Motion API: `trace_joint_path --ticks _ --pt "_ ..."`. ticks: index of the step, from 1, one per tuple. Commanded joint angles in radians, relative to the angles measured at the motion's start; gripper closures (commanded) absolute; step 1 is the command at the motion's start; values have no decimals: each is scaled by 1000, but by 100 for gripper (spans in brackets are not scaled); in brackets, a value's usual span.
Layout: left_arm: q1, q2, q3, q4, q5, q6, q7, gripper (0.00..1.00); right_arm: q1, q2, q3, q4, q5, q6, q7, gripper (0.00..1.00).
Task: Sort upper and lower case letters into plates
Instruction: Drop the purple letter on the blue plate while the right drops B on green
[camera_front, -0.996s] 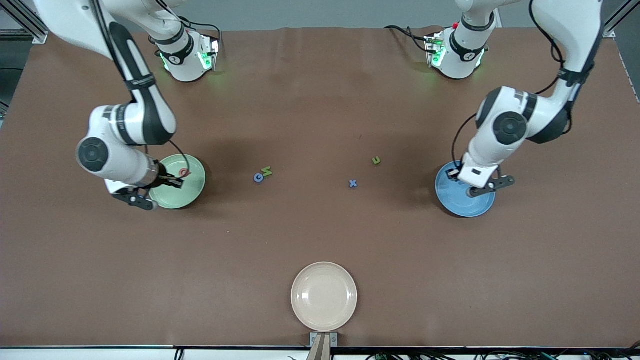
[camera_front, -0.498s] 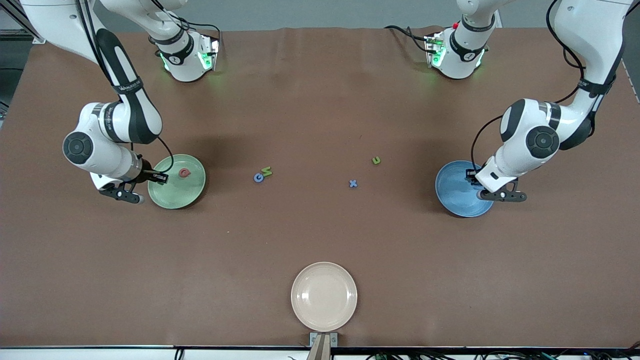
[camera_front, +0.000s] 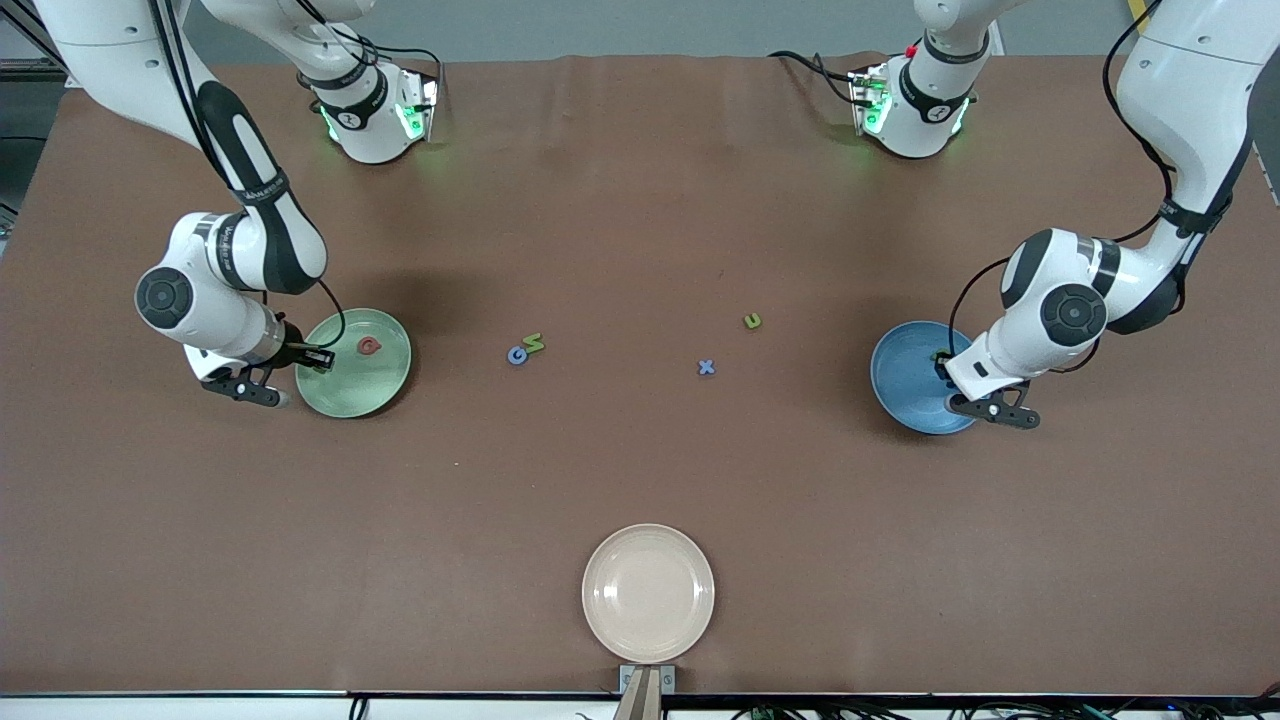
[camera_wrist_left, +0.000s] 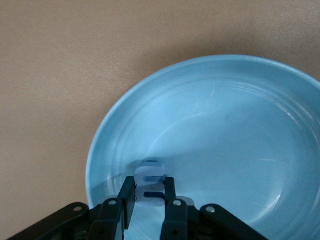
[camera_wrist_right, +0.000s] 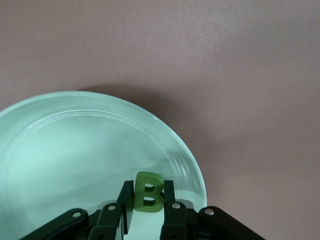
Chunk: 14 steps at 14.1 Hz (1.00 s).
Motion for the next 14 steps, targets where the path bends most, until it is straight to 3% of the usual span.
trace_joint_path --ticks 1,2,3,4,5,7,8,11,14 --pt "8 10 -10 12 20 10 4 91 -25 -12 21 -11 -16 2 -4 87" --pt "8 10 -10 12 20 10 1 89 -24 -12 21 -11 -16 -6 -4 49" --pt "10 5 -10 12 20 10 -8 80 -22 -13 23 -8 -14 -15 0 0" --pt "10 -5 -12 12 22 10 -8 47 -19 -15 23 -1 -14 -36 7 0" --pt "11 -31 -15 11 22 10 -4 25 -16 -21 26 13 -5 -78 11 0" --pt "10 -80 -48 11 8 -23 -5 6 17 -33 29 65 -3 -170 81 0" --pt "11 -105 -86 11 -7 -57 -21 1 45 -38 29 76 -2 -182 132 0" --pt "11 -172 -212 11 -90 -202 -248 0 178 -48 29 87 44 -176 345 0" --pt "-7 -154 -344 28 -102 -220 -663 0 327 -38 27 90 96 -94 561 0"
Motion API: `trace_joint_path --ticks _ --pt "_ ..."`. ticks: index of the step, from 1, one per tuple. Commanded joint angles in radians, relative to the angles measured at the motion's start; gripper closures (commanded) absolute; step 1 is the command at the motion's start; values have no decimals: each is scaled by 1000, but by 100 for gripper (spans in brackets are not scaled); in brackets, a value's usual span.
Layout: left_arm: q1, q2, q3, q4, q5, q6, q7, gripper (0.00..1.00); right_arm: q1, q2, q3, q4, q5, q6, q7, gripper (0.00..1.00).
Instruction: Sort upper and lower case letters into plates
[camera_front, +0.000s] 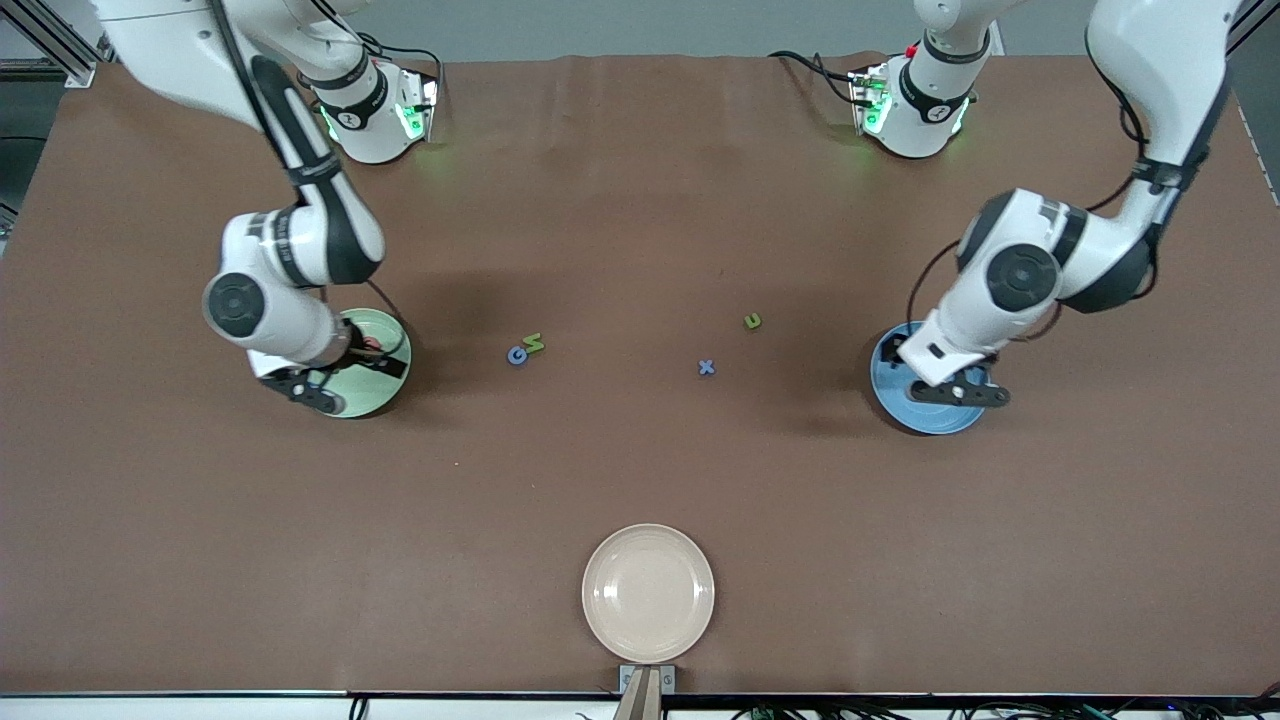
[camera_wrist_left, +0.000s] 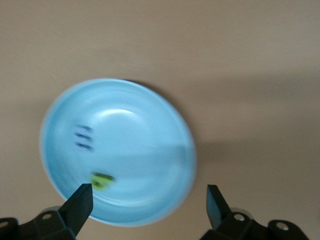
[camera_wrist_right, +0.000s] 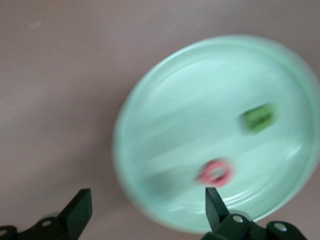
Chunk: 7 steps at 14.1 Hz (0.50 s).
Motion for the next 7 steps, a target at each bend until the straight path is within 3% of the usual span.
trace_joint_path --ticks 1,3,7 --pt "-40 24 -79 1 -5 -7 -413 0 130 5 -9 -8 29 87 196 0" --pt "-120 69 -78 4 1 37 -616 0 204 65 -10 22 29 139 317 0" --pt "-196 153 -75 -11 7 153 -798 0 303 159 -12 105 27 151 469 0"
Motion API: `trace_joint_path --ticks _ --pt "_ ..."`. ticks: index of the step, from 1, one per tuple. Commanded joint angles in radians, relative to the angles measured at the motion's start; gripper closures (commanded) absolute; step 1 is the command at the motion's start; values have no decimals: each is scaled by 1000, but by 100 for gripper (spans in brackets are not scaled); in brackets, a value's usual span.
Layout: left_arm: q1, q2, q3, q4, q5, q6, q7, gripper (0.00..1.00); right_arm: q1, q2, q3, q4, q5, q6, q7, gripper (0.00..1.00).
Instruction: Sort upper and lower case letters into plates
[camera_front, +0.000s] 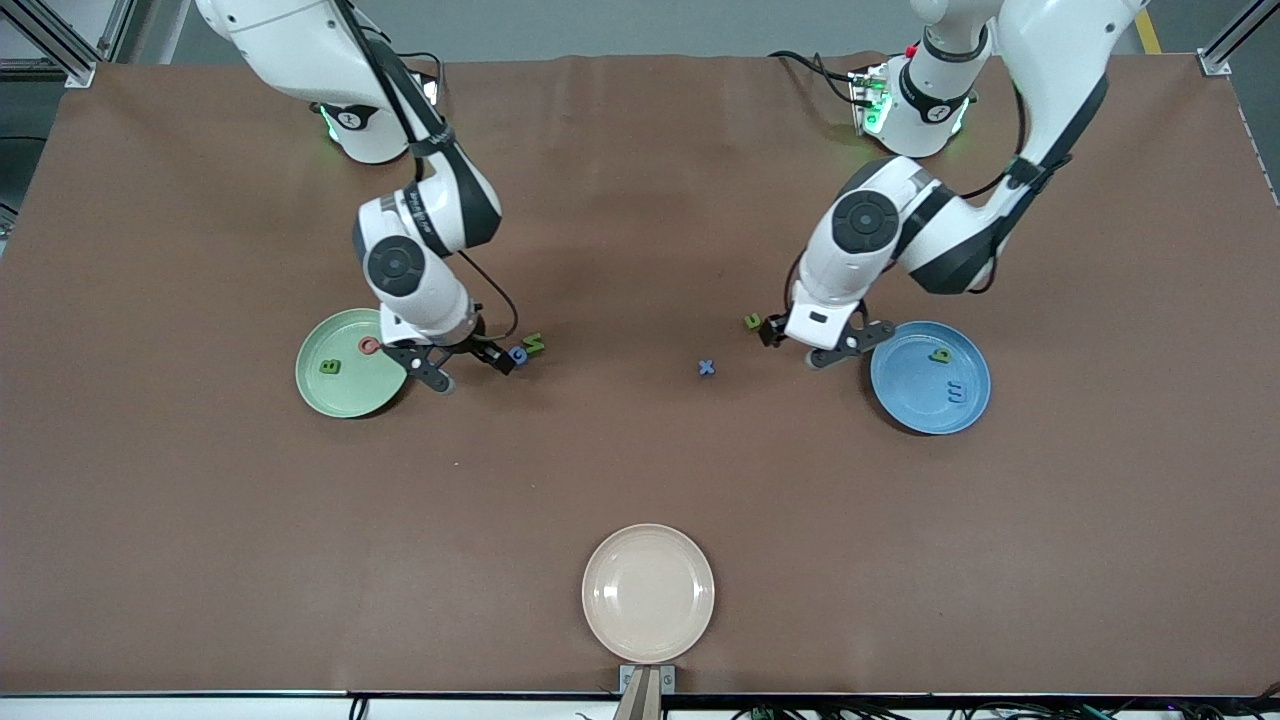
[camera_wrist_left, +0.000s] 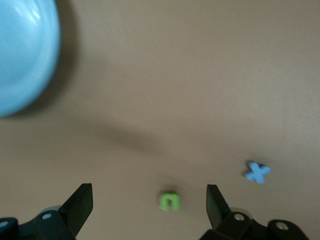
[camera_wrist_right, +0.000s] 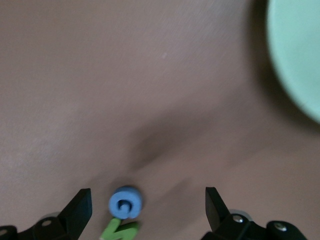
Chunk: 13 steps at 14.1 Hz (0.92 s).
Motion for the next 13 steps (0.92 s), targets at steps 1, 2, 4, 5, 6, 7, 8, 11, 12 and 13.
trace_joint_path --ticks 1,2,4,5,6,7,8,11,12,13 --pt "-27 64 5 -1 25 38 -89 0 41 63 -11 50 10 28 65 0" --pt "-40 81 17 -1 51 38 -112 0 47 74 -11 50 10 45 68 1" --pt "-63 118 27 0 106 45 -184 0 73 89 -12 50 10 59 85 10" --pt "-70 139 28 0 134 64 -221 0 78 91 -12 50 10 59 94 15" --pt "-77 153 37 0 155 74 -251 0 82 91 -12 47 10 59 94 19" --pt "-92 164 48 0 172 75 -273 0 82 91 -12 44 10 59 94 26" --pt "-109 166 60 -1 175 76 -282 0 82 91 -12 41 10 59 94 32" --pt "-162 166 112 -9 175 101 -291 1 82 91 -12 28 9 59 94 72" --pt "-167 166 119 -10 175 102 -291 3 81 90 -12 28 9 55 94 86" --pt "-169 167 119 -15 175 102 -295 7 78 90 -12 30 9 52 94 97"
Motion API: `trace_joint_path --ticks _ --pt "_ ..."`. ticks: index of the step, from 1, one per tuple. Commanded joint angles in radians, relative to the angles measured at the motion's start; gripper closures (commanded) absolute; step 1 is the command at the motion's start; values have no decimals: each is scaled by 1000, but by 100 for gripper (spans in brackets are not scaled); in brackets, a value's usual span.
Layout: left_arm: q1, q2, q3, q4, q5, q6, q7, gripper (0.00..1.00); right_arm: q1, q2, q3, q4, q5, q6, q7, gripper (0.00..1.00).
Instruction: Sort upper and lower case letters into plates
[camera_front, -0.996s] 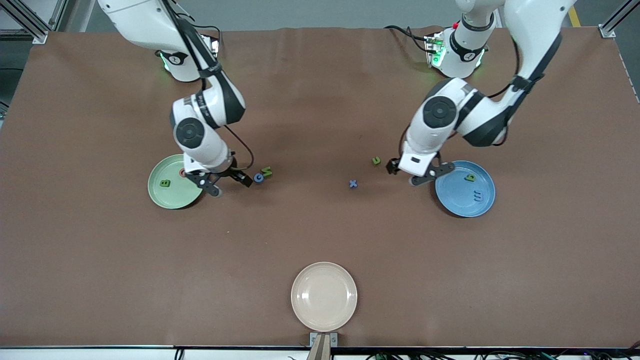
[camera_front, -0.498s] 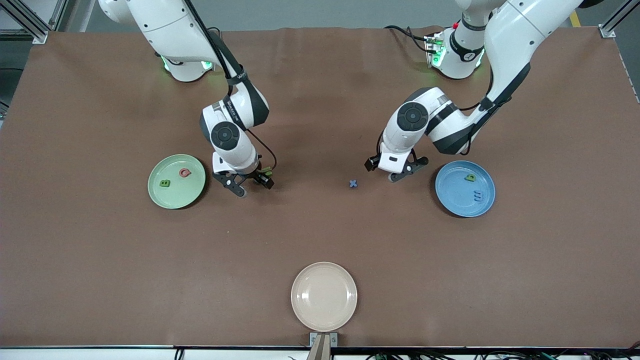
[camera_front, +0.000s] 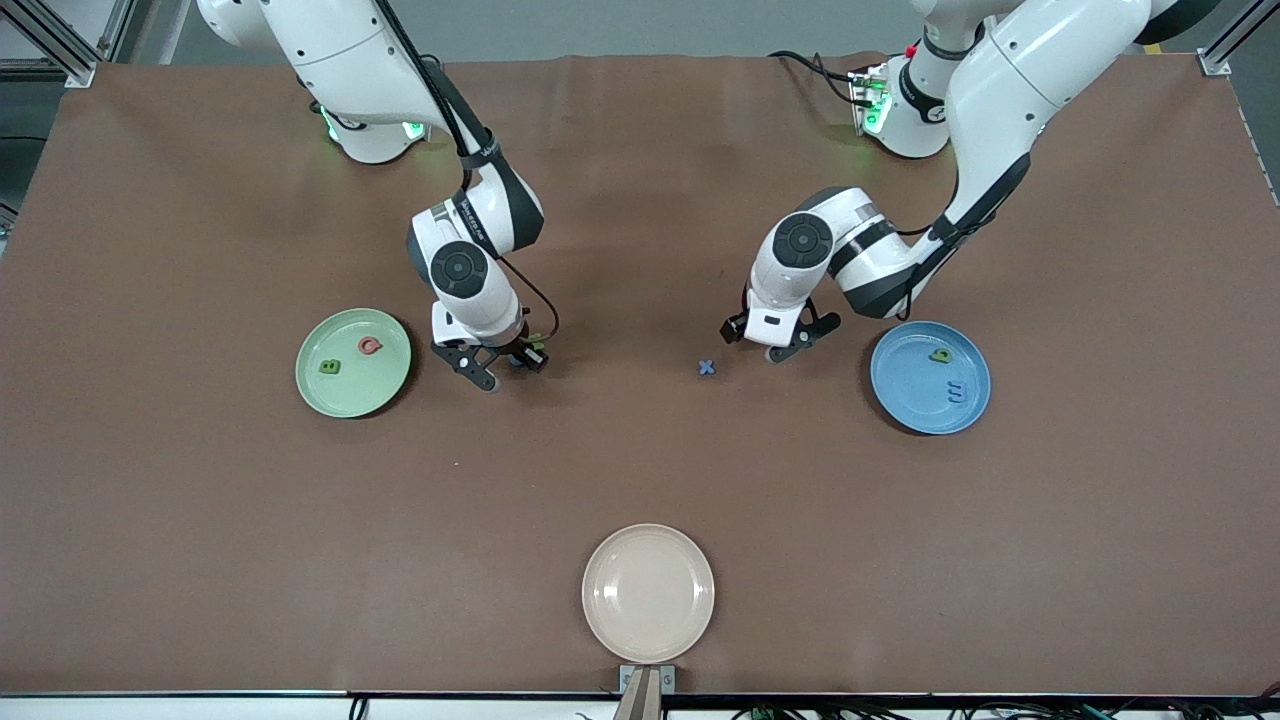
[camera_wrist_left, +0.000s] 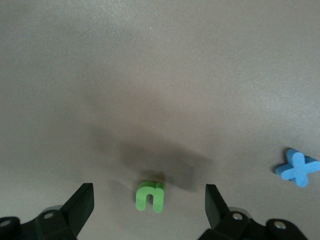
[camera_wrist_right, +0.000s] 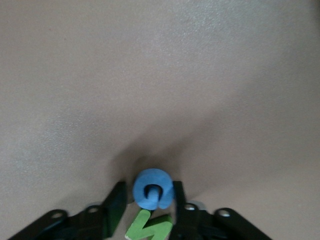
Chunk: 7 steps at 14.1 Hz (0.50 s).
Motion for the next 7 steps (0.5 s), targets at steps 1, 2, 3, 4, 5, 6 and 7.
trace_joint_path --ticks 1,2,3,4,5,6,7 --pt "-14 -6 11 -12 22 18 -33 10 0 5 -10 -13 5 0 11 99" --pt "-14 -2 12 -13 22 18 -35 13 -2 2 -11 -13 2 -3 5 100" --pt "-14 1 12 -15 22 19 -35 18 -5 -2 -14 -13 -1 -6 1 100" --pt "-14 1 12 -16 22 19 -35 23 -13 -10 -16 -13 -1 -16 -13 100" --pt "-14 0 11 -18 22 19 -35 27 -33 -22 -16 -15 -2 -38 -60 100" --pt "-14 1 12 -16 23 19 -35 30 -65 -45 -16 -16 -2 -63 -103 100" --pt "-16 1 12 -18 23 19 -39 33 -100 -68 -16 -19 -2 -97 -160 100"
